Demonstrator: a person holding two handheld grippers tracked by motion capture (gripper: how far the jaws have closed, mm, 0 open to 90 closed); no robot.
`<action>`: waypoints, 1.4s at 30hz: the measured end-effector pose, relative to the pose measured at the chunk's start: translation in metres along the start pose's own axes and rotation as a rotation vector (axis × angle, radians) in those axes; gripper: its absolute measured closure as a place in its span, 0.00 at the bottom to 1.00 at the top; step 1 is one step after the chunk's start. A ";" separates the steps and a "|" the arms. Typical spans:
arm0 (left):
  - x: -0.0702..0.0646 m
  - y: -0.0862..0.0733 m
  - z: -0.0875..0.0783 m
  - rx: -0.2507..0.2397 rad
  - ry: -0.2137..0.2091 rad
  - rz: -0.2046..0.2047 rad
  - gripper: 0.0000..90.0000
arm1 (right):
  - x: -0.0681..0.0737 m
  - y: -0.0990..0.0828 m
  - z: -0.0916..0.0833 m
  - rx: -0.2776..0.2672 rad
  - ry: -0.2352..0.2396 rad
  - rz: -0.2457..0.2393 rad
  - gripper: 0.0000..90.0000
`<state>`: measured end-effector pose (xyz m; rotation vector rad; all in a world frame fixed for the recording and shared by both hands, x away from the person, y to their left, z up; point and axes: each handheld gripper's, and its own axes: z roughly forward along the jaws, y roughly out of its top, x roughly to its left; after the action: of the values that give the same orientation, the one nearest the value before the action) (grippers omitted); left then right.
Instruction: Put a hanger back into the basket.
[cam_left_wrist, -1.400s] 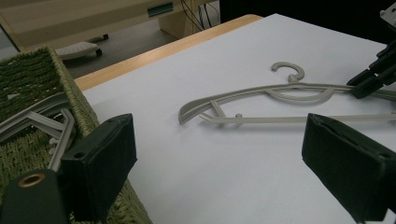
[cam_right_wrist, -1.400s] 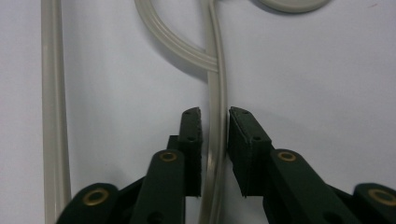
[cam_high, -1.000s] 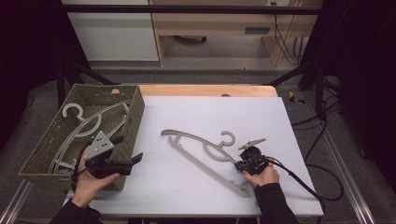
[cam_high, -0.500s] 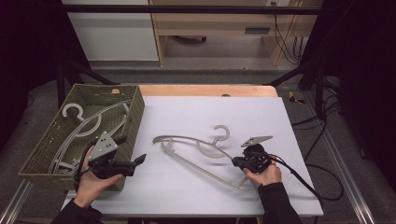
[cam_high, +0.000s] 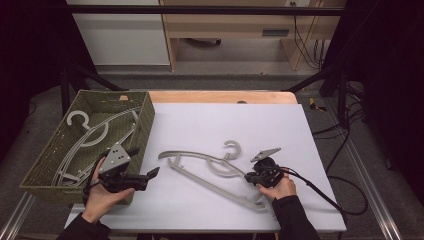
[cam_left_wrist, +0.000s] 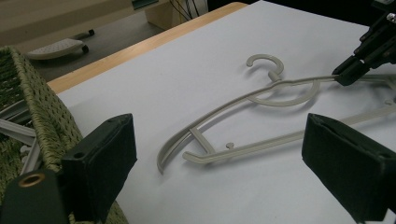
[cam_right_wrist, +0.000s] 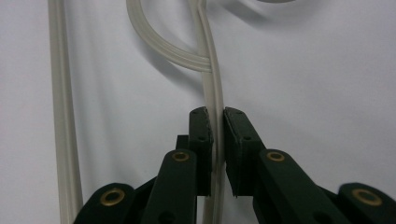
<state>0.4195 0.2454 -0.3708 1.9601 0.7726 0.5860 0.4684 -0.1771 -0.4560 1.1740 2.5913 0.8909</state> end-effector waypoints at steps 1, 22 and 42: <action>0.000 0.000 0.000 0.001 -0.001 0.000 0.11 | 0.000 -0.001 0.003 0.015 -0.008 -0.010 0.91; -0.001 -0.001 0.002 0.009 -0.001 0.001 0.11 | 0.015 -0.017 -0.009 0.141 -0.107 0.043 0.92; -0.007 0.018 0.008 0.055 -0.019 0.059 0.11 | 0.015 -0.003 -0.032 0.015 0.025 0.018 0.93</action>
<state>0.4250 0.2290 -0.3592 2.0420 0.7279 0.5857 0.4439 -0.1820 -0.4304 1.1992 2.6155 0.8968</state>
